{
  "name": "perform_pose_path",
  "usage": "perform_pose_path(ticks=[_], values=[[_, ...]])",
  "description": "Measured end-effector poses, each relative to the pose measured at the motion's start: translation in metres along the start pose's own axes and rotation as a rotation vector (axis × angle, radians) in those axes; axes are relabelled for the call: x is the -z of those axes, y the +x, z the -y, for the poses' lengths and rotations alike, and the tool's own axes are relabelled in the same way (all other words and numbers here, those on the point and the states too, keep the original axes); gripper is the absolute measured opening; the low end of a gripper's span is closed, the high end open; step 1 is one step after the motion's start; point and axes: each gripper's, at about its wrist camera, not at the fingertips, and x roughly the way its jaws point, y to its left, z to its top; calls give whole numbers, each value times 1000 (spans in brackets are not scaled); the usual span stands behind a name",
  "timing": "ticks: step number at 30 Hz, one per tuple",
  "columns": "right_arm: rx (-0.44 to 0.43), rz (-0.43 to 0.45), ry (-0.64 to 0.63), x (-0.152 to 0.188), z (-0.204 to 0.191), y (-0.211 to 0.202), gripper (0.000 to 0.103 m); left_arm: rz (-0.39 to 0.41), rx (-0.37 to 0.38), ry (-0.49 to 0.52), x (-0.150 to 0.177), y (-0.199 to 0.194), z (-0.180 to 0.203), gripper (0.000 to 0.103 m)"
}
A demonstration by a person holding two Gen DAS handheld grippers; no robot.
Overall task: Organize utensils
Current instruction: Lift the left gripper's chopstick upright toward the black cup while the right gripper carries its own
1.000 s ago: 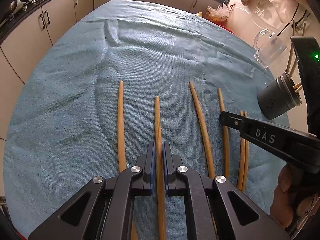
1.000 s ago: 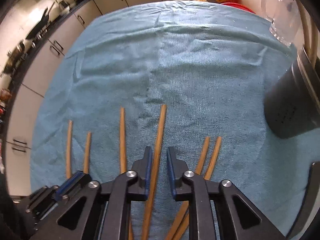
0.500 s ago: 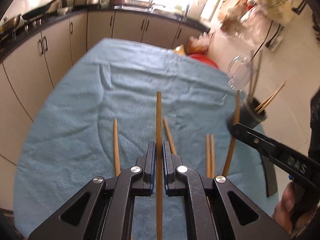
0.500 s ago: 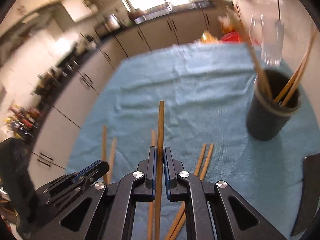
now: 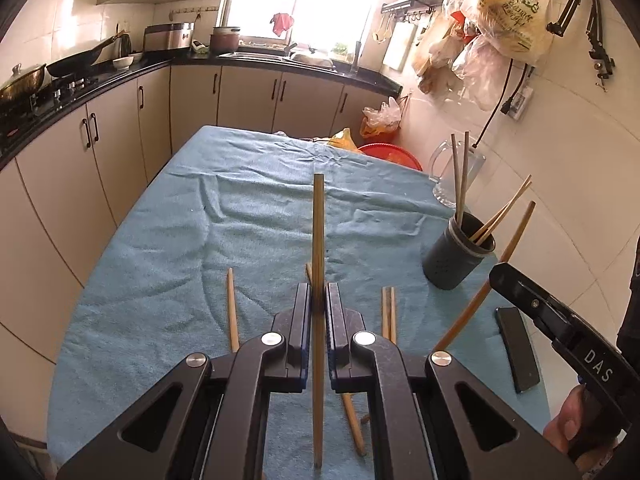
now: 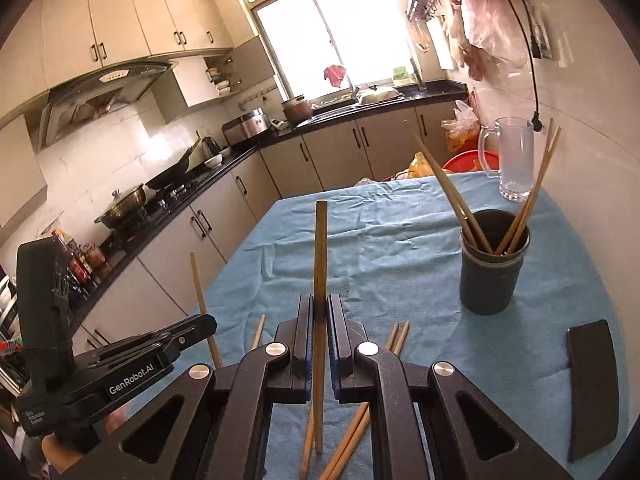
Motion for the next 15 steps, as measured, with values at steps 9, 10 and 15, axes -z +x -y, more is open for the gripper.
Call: perform_pose_path(ticks=[9,10,15], values=[[-1,26,19,-5,7,-10,7,21,-6,-6,-3,-7,2,6],[0,29,25,-5,8,-11,7,23,-7,-10,-4,-7,1,6],[-2,39,33,-6,11,-14,7,33,-6,-16,-6,-11,0,6]])
